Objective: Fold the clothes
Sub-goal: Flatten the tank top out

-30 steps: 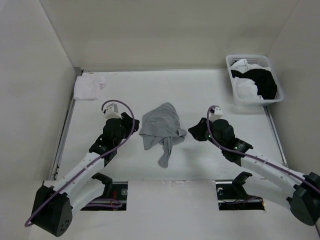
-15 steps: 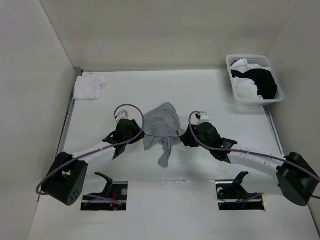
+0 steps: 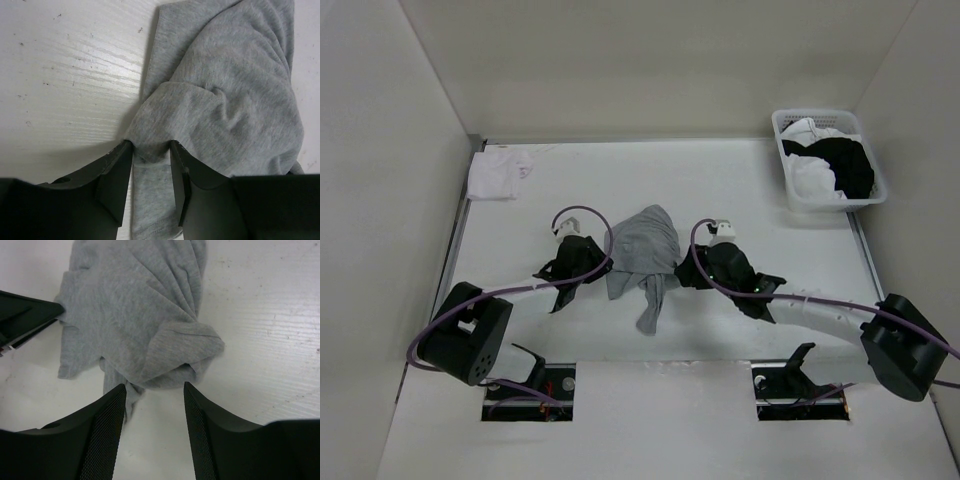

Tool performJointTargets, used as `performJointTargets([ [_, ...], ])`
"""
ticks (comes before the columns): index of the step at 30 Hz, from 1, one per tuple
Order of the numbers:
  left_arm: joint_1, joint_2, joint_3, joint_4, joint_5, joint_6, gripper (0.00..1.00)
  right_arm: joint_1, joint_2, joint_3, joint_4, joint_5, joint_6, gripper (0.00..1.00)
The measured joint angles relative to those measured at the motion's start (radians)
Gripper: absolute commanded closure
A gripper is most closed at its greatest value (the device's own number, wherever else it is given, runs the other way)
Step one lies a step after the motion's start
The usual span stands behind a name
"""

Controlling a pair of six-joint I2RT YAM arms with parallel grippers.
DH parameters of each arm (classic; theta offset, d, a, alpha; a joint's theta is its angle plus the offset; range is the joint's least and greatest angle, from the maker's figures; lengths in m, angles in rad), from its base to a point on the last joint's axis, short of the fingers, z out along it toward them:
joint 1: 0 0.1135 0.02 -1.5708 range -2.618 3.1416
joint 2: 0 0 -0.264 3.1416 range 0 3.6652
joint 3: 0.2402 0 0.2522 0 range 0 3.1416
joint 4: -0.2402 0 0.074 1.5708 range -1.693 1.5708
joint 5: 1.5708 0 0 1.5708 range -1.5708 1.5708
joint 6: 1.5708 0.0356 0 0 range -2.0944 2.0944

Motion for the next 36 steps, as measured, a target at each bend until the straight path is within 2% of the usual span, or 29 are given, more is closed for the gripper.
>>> performJointTargets([
  [3, 0.003, 0.0, 0.0, 0.002, 0.0, -0.002, 0.71, 0.0, 0.0, 0.015, 0.017, -0.012, 0.0, 0.38],
  [9, 0.016, 0.004, 0.006, 0.006, -0.003, -0.001, 0.79, -0.001, 0.066, 0.061, 0.04, -0.032, 0.002, 0.41],
  [12, 0.019, 0.019, 0.026, 0.008, -0.004, -0.001, 0.85, -0.002, 0.108, 0.08, 0.034, -0.031, 0.004, 0.5],
  [13, 0.019, 0.021, 0.03, 0.008, -0.005, -0.001, 0.86, -0.002, 0.114, 0.084, 0.032, -0.029, 0.004, 0.56],
  [14, 0.02, 0.025, 0.035, 0.009, -0.008, -0.001, 0.88, -0.004, 0.131, 0.097, 0.026, -0.026, 0.005, 0.7],
  [16, 0.021, 0.032, 0.046, 0.01, -0.016, 0.0, 0.91, -0.011, 0.158, 0.121, 0.017, -0.022, 0.01, 0.85],
  [18, 0.021, 0.037, 0.053, 0.011, -0.018, 0.003, 0.95, -0.019, 0.17, 0.134, 0.014, -0.018, 0.01, 0.93],
  [22, 0.023, 0.037, 0.081, 0.01, -0.028, 0.016, 0.97, -0.03, 0.166, 0.149, 0.009, -0.002, 0.007, 1.0],
  [27, 0.026, -0.049, 0.119, -0.029, -0.048, 0.026, 0.98, -0.043, 0.09, 0.192, -0.024, 0.028, -0.026, 1.0],
  [30, 0.029, -0.159, 0.21, -0.092, -0.079, 0.045, 0.98, -0.062, 0.031, 0.31, -0.053, 0.039, -0.08, 1.0],
  [35, 0.07, -0.277, 0.504, -0.151, -0.131, 0.084, 0.98, -0.103, 0.048, 0.708, -0.109, 0.046, -0.204, 1.0],
  [36, 0.079, -0.296, 0.573, -0.161, -0.139, 0.098, 0.98, -0.108, 0.067, 0.832, -0.113, 0.048, -0.236, 1.0],
])
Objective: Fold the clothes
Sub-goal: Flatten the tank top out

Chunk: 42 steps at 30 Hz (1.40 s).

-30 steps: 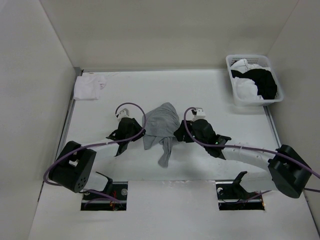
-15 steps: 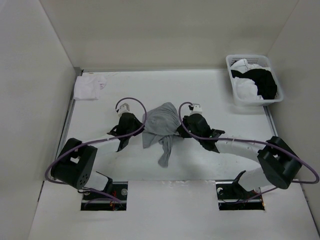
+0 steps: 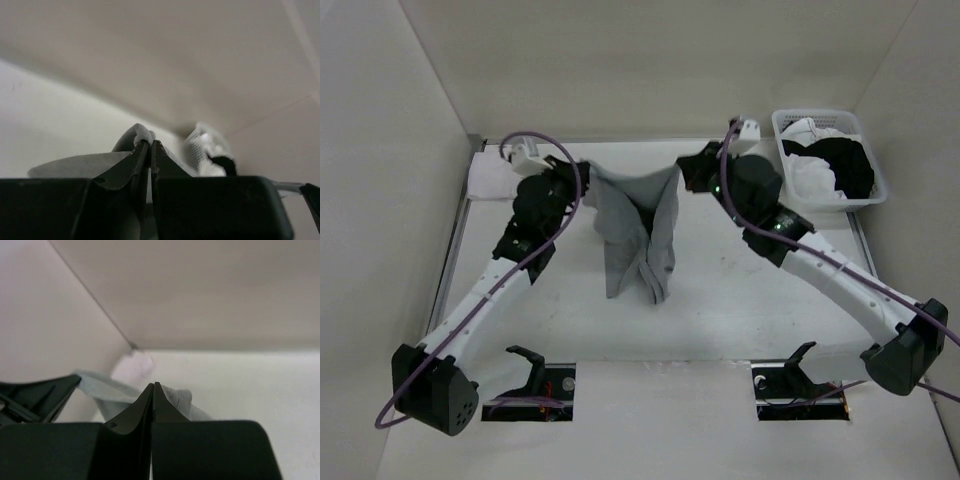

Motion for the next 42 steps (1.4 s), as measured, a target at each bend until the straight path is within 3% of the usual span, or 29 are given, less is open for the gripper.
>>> performJointTargets([
  [3, 0.007, -0.06, 0.161, -0.016, -0.019, 0.046, 0.98, 0.003, 0.0, 0.225, 0.002, -0.001, -0.078, 1.0],
  [6, -0.025, -0.153, 0.215, -0.019, -0.021, 0.096, 0.97, 0.038, -0.068, 0.205, 0.031, 0.001, -0.118, 0.99],
  [9, -0.087, -0.249, 0.174, -0.036, -0.033, 0.13, 0.95, 0.086, -0.206, 0.01, 0.067, 0.003, -0.137, 0.98],
  [10, -0.133, -0.305, 0.109, -0.026, -0.049, 0.141, 0.94, 0.094, -0.274, -0.137, 0.102, 0.003, -0.133, 0.98],
  [12, -0.217, -0.403, -0.04, -0.087, -0.068, 0.155, 0.86, 0.086, -0.335, -0.338, 0.128, 0.009, -0.118, 0.97],
  [13, -0.26, -0.424, -0.113, -0.06, -0.1, 0.156, 0.76, 0.069, -0.343, -0.439, 0.153, 0.011, -0.105, 0.94],
  [14, -0.344, -0.472, -0.273, -0.095, -0.145, 0.152, 0.68, 0.031, -0.333, -0.587, 0.157, 0.02, -0.088, 0.89],
  [15, -0.415, -0.48, -0.367, -0.108, -0.169, 0.134, 0.61, -0.024, -0.307, -0.701, 0.175, 0.026, -0.046, 0.75],
  [17, -0.561, -0.458, -0.514, -0.15, -0.206, 0.081, 0.57, -0.166, -0.262, -0.872, 0.164, 0.057, 0.049, 0.56],
  [19, -0.71, -0.369, -0.58, -0.193, -0.26, 0.039, 0.56, -0.254, -0.246, -0.934, 0.153, 0.071, 0.132, 0.55],
  [21, -0.78, -0.32, -0.582, -0.2, -0.299, 0.031, 0.55, -0.296, -0.238, -0.943, 0.156, 0.073, 0.181, 0.54],
  [25, -0.753, -0.319, -0.531, -0.203, -0.388, 0.036, 0.54, -0.219, -0.212, -0.908, 0.183, 0.019, 0.253, 0.41],
  [29, -0.598, -0.359, -0.499, -0.234, -0.416, 0.029, 0.54, -0.094, -0.069, -0.834, 0.182, -0.079, 0.285, 0.33],
  [33, -0.427, -0.391, -0.5, -0.282, -0.346, 0.012, 0.54, -0.061, 0.119, -0.771, 0.177, -0.137, 0.312, 0.39],
  [36, -0.315, -0.416, -0.505, -0.297, -0.282, 0.001, 0.54, -0.063, 0.238, -0.72, 0.163, -0.165, 0.335, 0.78],
  [38, -0.275, -0.419, -0.512, -0.295, -0.234, -0.002, 0.54, -0.072, 0.288, -0.66, 0.144, -0.186, 0.351, 0.95],
  [42, -0.236, -0.393, -0.529, -0.294, -0.168, -0.005, 0.54, -0.154, 0.439, -0.449, 0.116, -0.225, 0.357, 0.96],
])
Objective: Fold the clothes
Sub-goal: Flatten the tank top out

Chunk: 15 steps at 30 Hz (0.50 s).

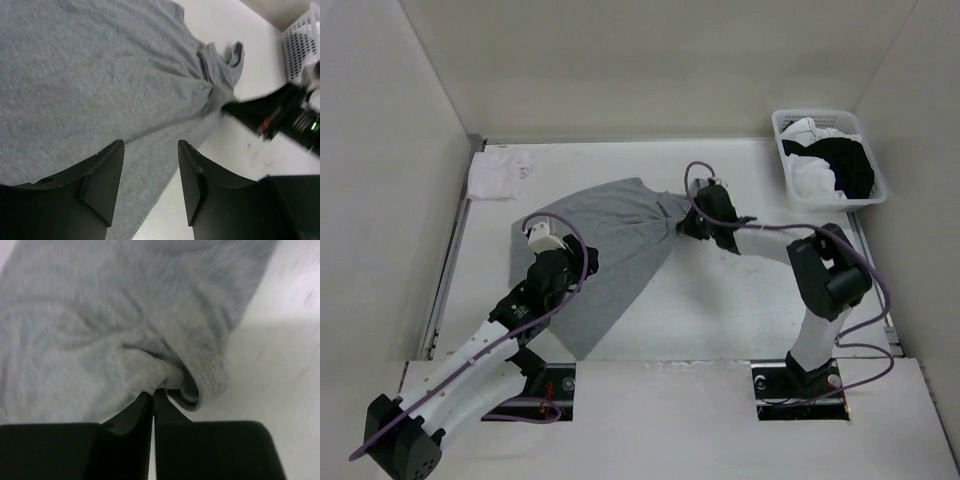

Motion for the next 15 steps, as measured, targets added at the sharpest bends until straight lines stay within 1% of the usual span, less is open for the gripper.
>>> performJointTargets([
  [1, 0.002, 0.01, -0.004, -0.001, 0.01, -0.001, 0.54, -0.034, 0.035, 0.07, -0.026, -0.003, 0.0, 0.92],
  [2, 0.002, 0.02, -0.006, -0.002, 0.025, -0.001, 0.54, -0.07, 0.08, 0.161, -0.054, -0.003, -0.002, 0.82],
  [3, 0.002, 0.031, -0.006, -0.001, 0.036, -0.002, 0.54, -0.122, 0.158, 0.314, -0.072, 0.005, -0.004, 0.62],
  [4, 0.002, 0.039, -0.006, -0.001, 0.044, -0.002, 0.54, -0.147, 0.189, 0.377, -0.073, 0.008, -0.003, 0.53],
  [7, -0.002, 0.051, -0.006, -0.001, 0.06, -0.004, 0.54, -0.236, 0.299, 0.63, -0.063, 0.024, -0.013, 0.33],
  [8, -0.002, 0.052, -0.006, -0.001, 0.062, -0.005, 0.53, -0.257, 0.306, 0.664, -0.051, 0.032, -0.018, 0.3],
  [9, -0.002, 0.053, -0.006, -0.001, 0.063, -0.005, 0.53, -0.272, 0.297, 0.669, -0.039, 0.039, -0.024, 0.28],
  [10, 0.0, 0.053, -0.008, 0.0, 0.064, -0.005, 0.53, -0.28, 0.275, 0.657, -0.039, 0.044, -0.032, 0.28],
  [11, 0.006, 0.053, -0.011, 0.0, 0.066, -0.005, 0.53, -0.28, 0.248, 0.633, -0.037, 0.049, -0.041, 0.32],
  [12, 0.015, 0.053, -0.015, 0.001, 0.066, -0.005, 0.53, -0.271, 0.214, 0.589, -0.028, 0.055, -0.052, 0.4],
  [13, 0.03, 0.054, -0.022, 0.002, 0.066, -0.005, 0.53, -0.245, 0.149, 0.494, -0.016, 0.062, -0.069, 0.55],
  [14, 0.048, 0.055, -0.029, 0.001, 0.065, -0.007, 0.53, -0.223, 0.108, 0.435, -0.016, 0.066, -0.073, 0.69],
  [15, 0.073, 0.057, -0.038, 0.002, 0.063, -0.011, 0.54, -0.18, 0.045, 0.335, -0.003, 0.071, -0.081, 0.85],
])
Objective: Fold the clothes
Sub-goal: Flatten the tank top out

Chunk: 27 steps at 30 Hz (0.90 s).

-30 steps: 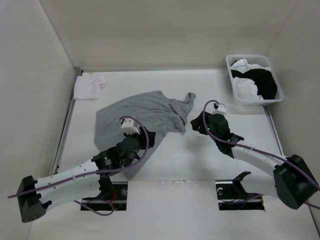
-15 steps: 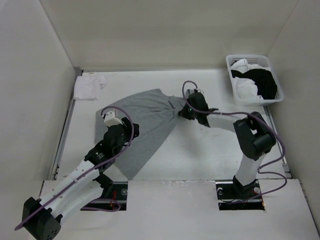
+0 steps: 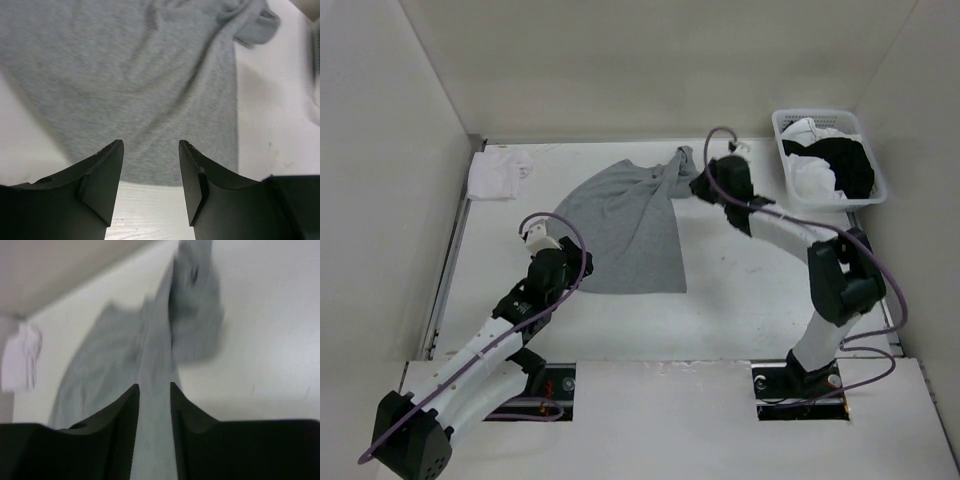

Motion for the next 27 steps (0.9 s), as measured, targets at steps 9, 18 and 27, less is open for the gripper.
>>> performJointTargets([
  [9, 0.275, 0.097, -0.084, 0.013, 0.023, -0.067, 0.55, 0.465, -0.376, -0.682, -0.034, 0.074, 0.06, 0.45],
  [18, 0.427, 0.32, -0.108, 0.202, 0.128, -0.091, 0.54, 0.484, -0.465, -0.763, -0.029, 0.119, 0.131, 0.51],
  [27, 0.438, 0.555, -0.045, 0.373, 0.158, -0.111, 0.91, 0.459, -0.382, -0.748, 0.021, 0.077, 0.142, 0.87],
])
